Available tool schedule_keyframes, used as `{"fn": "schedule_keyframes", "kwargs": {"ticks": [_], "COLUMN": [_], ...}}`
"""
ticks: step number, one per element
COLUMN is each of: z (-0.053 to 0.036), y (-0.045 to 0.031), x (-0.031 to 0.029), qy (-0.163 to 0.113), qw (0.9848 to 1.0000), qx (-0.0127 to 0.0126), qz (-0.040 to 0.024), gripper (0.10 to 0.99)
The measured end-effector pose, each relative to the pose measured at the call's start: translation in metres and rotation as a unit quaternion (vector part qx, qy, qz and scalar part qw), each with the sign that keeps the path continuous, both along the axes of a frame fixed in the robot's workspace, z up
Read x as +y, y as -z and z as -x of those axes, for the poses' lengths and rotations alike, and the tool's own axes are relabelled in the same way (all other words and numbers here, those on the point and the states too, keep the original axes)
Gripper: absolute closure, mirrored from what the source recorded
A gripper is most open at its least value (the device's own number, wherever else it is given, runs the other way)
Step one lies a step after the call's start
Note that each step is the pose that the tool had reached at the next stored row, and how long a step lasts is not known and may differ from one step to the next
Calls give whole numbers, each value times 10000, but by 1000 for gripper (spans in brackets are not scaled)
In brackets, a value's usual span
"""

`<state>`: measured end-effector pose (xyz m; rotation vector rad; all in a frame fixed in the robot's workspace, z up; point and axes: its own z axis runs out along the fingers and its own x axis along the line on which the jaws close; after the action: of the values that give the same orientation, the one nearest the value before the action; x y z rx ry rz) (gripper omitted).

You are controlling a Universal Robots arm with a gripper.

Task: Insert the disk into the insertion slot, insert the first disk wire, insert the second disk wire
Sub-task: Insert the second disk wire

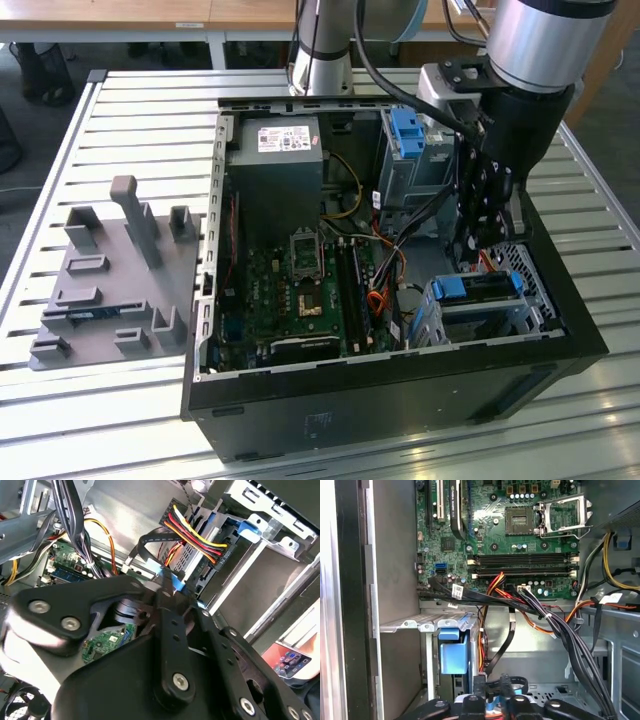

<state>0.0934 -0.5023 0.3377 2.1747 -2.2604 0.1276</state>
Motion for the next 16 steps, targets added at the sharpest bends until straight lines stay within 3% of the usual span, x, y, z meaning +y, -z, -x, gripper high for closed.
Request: {"fn": "schedule_keyframes", "kwargs": {"ticks": [6, 9, 10, 16], "z": [0, -3, -4, -3], "y": [29, 40, 41, 44], "x": [0, 0, 0, -20], "qy": [0, 0, 0, -2], "qw": [10000, 10000, 10000, 10000], "qx": [0, 0, 0, 0], "qz": [21, 22, 22, 20], "gripper": [808, 824, 886, 890]}}
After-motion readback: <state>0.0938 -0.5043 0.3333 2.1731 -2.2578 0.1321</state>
